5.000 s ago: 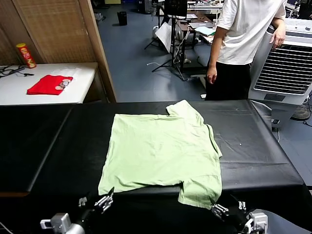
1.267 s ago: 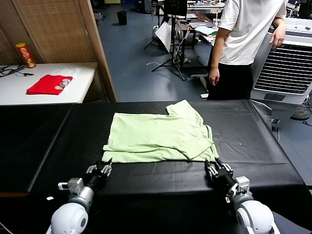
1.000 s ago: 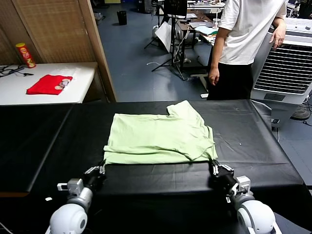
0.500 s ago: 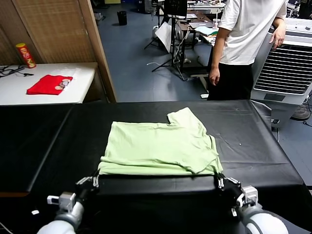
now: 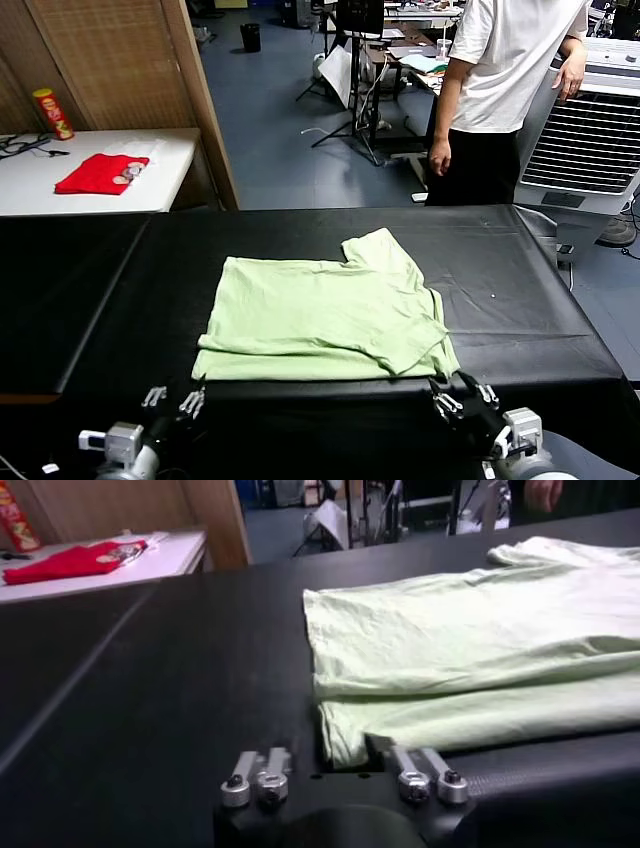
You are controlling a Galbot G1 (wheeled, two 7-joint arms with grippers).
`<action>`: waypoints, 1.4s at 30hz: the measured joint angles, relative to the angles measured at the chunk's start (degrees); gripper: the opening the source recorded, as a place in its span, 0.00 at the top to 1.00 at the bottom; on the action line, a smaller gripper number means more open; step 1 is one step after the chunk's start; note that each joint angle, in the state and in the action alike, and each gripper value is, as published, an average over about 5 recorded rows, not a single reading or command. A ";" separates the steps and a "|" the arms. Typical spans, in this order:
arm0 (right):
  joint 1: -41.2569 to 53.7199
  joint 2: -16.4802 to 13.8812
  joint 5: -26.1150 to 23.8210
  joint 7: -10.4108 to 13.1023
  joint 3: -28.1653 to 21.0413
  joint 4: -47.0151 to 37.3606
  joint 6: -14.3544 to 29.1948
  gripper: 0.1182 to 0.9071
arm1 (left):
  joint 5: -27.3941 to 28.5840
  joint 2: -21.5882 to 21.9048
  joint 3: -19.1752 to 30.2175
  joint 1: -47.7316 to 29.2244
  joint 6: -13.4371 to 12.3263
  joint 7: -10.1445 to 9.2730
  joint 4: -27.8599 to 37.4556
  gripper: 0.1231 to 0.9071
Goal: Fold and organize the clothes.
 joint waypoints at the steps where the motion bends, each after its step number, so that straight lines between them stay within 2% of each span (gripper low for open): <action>1: 2.60 -0.40 0.14 0.17 -0.67 -1.57 0.33 0.14 | -0.95 0.15 -0.17 -0.78 0.15 0.08 -0.10 0.19; 3: 8.29 -1.14 0.38 0.59 -2.49 -5.16 0.92 0.14 | -2.80 0.57 -0.21 -3.21 0.51 0.05 0.28 0.15; 10: 29.18 -1.34 0.50 2.00 -11.58 -21.56 2.35 0.14 | -9.61 2.90 2.92 -18.72 2.43 -1.39 7.31 0.14; 18: 49.45 2.83 0.91 1.91 -21.43 -44.57 0.62 0.14 | -15.14 4.15 10.85 -38.72 3.83 -2.19 22.84 0.14; 27: 60.44 9.86 0.72 0.99 -23.76 -61.07 -3.44 0.14 | -17.41 2.73 19.11 -55.26 5.07 -0.66 40.77 0.14; 36: 62.97 12.93 -0.52 -0.10 -24.18 -67.16 -5.33 0.14 | -18.68 1.76 23.18 -63.07 8.21 1.23 50.88 0.14; 39: 62.98 13.22 -0.79 -0.10 -24.22 -67.54 -5.73 0.24 | -18.55 1.52 23.73 -63.82 8.50 1.89 52.35 0.14; 42: 62.90 13.54 -1.33 -0.09 -24.25 -67.82 -5.78 0.43 | -18.37 1.53 24.00 -64.05 8.49 2.49 53.01 0.18</action>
